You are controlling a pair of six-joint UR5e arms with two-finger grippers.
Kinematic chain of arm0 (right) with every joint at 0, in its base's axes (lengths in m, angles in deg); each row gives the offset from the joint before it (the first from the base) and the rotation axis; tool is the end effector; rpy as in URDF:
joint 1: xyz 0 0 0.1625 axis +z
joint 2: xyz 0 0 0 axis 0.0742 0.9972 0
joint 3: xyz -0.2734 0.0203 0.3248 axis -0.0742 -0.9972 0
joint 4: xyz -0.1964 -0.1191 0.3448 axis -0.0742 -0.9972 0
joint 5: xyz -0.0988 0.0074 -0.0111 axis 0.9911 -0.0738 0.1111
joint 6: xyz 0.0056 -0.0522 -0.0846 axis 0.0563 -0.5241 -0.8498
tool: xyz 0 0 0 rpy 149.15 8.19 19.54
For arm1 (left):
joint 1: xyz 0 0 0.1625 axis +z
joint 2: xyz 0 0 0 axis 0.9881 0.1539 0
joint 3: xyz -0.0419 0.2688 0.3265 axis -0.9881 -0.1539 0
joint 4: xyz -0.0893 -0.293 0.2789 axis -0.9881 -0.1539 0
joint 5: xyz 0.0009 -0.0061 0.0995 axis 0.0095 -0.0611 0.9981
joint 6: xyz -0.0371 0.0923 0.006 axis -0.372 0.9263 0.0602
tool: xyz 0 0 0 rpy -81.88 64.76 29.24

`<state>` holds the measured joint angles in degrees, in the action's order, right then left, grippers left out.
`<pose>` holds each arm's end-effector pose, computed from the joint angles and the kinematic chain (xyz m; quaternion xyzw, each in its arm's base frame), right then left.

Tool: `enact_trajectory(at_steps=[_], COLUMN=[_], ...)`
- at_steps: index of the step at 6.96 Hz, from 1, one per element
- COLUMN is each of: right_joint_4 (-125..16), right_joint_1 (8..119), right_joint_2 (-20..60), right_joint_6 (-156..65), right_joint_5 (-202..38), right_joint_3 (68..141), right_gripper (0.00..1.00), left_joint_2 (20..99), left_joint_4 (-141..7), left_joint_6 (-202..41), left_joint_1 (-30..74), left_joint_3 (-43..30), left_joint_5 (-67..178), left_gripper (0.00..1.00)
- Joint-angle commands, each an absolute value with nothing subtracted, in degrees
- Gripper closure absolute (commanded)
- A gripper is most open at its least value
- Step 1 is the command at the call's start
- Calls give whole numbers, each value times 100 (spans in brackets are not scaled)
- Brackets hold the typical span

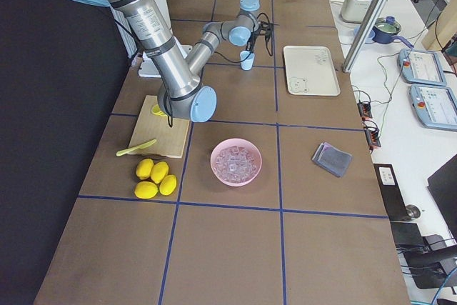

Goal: Mash ice and strawberries in cup
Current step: 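Carry the ice cube to the blue cup and release it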

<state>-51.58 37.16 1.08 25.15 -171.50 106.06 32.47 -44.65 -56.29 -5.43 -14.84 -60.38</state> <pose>-0.5213 -0.4502 0.1827 -0.0133 -0.5174 0.1266 0.8462 -0.0335 -0.4462 0.6280 0.0651 0.3984 0.1221 0.9067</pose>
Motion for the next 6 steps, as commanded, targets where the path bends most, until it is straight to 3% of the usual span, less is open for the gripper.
enact_trajectory(at_steps=[1, 2, 3, 4, 6], right_joint_4=[-4936, -4936, -4945, -4945, -5006], right_joint_1=[3467, 3449, 3449, 3449, 3849], right_joint_2=[70, 96, 114, 114, 410], right_joint_6=[2662, 2636, 2609, 2609, 2600], right_joint_5=[-16873, -16872, -16872, -16872, -17211], right_joint_3=[10415, 10415, 10432, 10459, 10999], right_gripper=[95, 40, 17, 1, 1], left_joint_2=[3250, 3241, 3250, 3241, 3241], left_joint_4=[-4465, -4465, -4465, -4465, -4457], left_joint_6=[-5629, -5629, -5629, -5629, -5637], left_joint_1=[-543, -543, -551, -551, -543], left_joint_3=[-1502, -1502, -1502, -1493, -1484], left_joint_5=[-6038, -6046, -6038, -6038, -6038], left_gripper=[0, 0, 0, 0, 0])
